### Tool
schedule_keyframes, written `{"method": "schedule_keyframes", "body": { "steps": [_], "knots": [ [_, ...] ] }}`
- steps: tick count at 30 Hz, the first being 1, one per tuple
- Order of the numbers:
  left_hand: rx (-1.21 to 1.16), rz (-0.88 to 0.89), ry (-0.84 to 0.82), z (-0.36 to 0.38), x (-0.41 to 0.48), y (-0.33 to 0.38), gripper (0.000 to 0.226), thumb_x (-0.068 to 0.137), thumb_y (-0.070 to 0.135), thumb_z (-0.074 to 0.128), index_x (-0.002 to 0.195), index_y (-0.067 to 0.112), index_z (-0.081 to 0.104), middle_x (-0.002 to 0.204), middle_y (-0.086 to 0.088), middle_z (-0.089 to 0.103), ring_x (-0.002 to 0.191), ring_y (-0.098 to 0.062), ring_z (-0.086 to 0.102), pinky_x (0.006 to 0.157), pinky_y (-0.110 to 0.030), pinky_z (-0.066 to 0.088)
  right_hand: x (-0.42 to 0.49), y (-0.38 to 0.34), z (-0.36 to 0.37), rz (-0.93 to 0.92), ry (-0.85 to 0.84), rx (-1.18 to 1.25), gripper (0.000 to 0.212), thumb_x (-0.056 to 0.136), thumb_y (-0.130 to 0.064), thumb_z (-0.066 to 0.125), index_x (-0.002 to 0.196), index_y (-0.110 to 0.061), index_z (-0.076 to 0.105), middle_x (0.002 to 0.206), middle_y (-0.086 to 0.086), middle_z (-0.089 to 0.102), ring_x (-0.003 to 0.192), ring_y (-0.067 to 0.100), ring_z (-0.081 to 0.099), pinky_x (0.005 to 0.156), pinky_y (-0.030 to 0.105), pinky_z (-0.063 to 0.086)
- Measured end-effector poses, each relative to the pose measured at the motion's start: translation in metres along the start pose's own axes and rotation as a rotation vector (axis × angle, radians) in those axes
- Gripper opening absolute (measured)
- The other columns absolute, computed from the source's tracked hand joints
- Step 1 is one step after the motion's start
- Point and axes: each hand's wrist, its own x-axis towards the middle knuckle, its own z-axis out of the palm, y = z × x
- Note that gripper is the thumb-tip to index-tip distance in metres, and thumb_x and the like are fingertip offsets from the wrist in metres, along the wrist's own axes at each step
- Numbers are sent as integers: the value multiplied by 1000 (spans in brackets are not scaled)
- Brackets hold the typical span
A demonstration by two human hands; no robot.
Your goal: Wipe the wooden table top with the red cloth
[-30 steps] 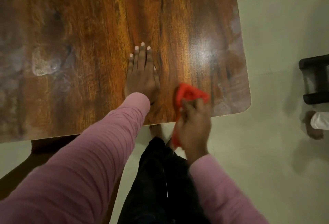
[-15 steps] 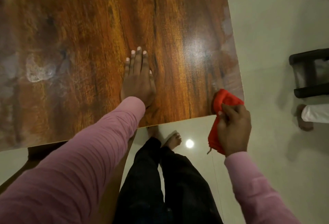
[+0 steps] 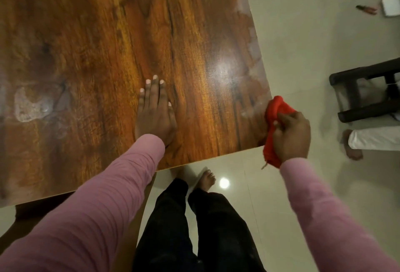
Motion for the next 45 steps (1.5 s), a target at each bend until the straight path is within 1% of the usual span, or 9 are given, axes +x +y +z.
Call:
{"method": "schedule_keyframes", "body": {
  "steps": [3, 9, 14, 19, 24, 29, 36, 41, 45],
  "knots": [
    [14, -25, -9, -1, 0, 2, 54, 101, 21, 25, 151, 7, 12, 160, -11, 7, 147, -25, 2, 119, -34, -4, 14, -7, 1, -10, 3, 28, 29, 85, -5, 56, 110, -6, 69, 114, 18, 58, 105, 40, 51, 90, 35, 41],
    [-57, -75, 36, -5, 5, 21, 54, 98, 22, 23, 150, 6, 17, 159, -12, 10, 147, -26, 4, 119, -35, -3, -48, -26, 25, -465, -1, 49, 28, 82, -11, 57, 106, -10, 72, 98, 9, 64, 85, 31, 53, 72, 36, 44],
    [-104, 22, 42, 6, 40, 92, 57, 95, 24, 22, 150, 6, 19, 159, -13, 13, 147, -27, 5, 118, -38, -3, 32, -25, 22, -319, 47, 65, 31, 80, -10, 54, 105, -13, 72, 101, 10, 63, 86, 34, 50, 69, 40, 48],
    [-96, -128, 16, 25, 83, 132, 55, 99, 20, 24, 151, 8, 10, 160, -10, 3, 147, -26, -4, 118, -35, -8, 128, -57, 25, -380, -4, 98, 31, 84, -13, 53, 111, -14, 69, 112, 11, 57, 100, 35, 48, 78, 43, 50],
    [2, -190, 3, 35, 85, 136, 56, 99, 21, 22, 151, 8, 5, 160, -9, -1, 147, -24, -6, 118, -35, -8, 70, -13, 27, -434, 11, 191, 33, 84, -12, 48, 111, -11, 68, 104, 15, 60, 93, 30, 46, 74, 37, 46],
    [16, -208, 14, 34, 86, 139, 57, 98, 20, 24, 151, 6, 8, 160, -11, 1, 147, -25, -4, 118, -34, -8, -9, 44, 17, -469, -53, 170, 33, 85, -14, 45, 105, -4, 69, 100, 18, 62, 93, 31, 48, 77, 43, 49],
    [48, -226, -3, 35, 85, 142, 56, 99, 21, 23, 151, 7, 6, 160, -10, 0, 147, -23, -6, 118, -33, -8, 73, -8, 22, -446, -31, 214, 30, 83, -15, 47, 103, -9, 68, 96, 14, 60, 87, 28, 45, 73, 36, 45],
    [40, -238, 26, 36, 86, 142, 56, 100, 20, 23, 151, 8, 4, 160, -9, -1, 147, -22, -6, 118, -32, -9, 162, -64, 30, -498, -16, 180, 26, 81, -12, 55, 104, -9, 68, 102, 15, 60, 91, 35, 51, 75, 40, 48],
    [-20, -253, 72, 37, 85, 139, 56, 99, 17, 25, 151, 6, 9, 160, -10, 4, 147, -23, -3, 117, -30, -10, 134, -63, 27, -572, -40, 162, 32, 81, -11, 49, 106, -9, 68, 101, 14, 60, 91, 34, 52, 77, 39, 47]
  ]
}}
